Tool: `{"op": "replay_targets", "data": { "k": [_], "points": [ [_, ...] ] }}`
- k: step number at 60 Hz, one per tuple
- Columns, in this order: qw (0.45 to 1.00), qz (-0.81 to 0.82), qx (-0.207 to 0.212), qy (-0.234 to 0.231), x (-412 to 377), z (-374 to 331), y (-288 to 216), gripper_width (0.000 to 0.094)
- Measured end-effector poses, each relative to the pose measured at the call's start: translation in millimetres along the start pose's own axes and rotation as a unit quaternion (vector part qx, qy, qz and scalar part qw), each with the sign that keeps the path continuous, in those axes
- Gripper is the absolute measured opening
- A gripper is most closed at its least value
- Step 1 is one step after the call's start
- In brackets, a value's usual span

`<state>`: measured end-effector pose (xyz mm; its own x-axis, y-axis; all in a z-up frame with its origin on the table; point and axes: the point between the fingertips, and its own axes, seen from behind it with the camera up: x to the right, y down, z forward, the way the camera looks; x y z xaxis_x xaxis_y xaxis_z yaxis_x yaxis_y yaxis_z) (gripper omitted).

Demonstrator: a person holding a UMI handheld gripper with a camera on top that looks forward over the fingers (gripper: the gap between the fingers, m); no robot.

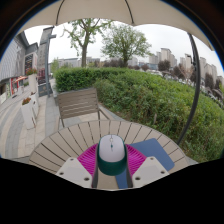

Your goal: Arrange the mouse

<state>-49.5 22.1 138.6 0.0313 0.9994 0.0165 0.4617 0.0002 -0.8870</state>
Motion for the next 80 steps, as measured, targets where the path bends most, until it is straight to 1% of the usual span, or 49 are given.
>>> {"op": "replay_targets", "data": {
  "k": [3,6,8,13,15,23,24,25,26,28,30,31,33,35,42,44,51,56,65,80],
  "points": [
    [1.0,0.002,-0.002,0.018,35,27,-5,0.0394],
    [0.999,0.007,-0.01,0.033,65,57,3,0.0395],
    [0.999,0.008,-0.02,0.041,90,71,20,0.0401],
    [0.997,0.01,-0.051,0.051,119,108,50,0.0402],
    [0.997,0.014,-0.062,0.054,128,120,72,0.0403],
    [0.995,0.043,-0.088,0.033,132,130,106,0.0506],
    [0.995,0.044,-0.085,0.03,132,128,106,0.0515],
    [0.996,0.043,-0.079,0.026,132,128,103,0.0535],
    [0.996,0.04,-0.077,0.025,132,126,102,0.0583],
    [0.995,0.032,-0.082,0.037,140,120,104,0.0729],
    [0.994,0.024,-0.092,0.052,146,111,106,0.0854],
    [0.994,0.019,-0.097,0.054,148,104,106,0.0861],
    [0.993,0.011,-0.107,0.055,148,90,105,0.0834],
    [0.992,0.004,-0.114,0.047,144,73,102,0.0839],
    [0.992,0.006,-0.129,-0.005,120,-15,84,0.0846],
    [0.991,0.001,-0.135,-0.012,113,-41,81,0.0844],
    [0.987,-0.008,-0.159,-0.011,114,-123,86,0.0852],
    [0.987,-0.016,-0.159,-0.012,113,-160,90,0.085],
    [0.985,-0.031,-0.169,0.0,121,-196,109,0.0854],
    [0.986,0.005,-0.169,0.006,125,-218,124,0.0854]
  ]
}}
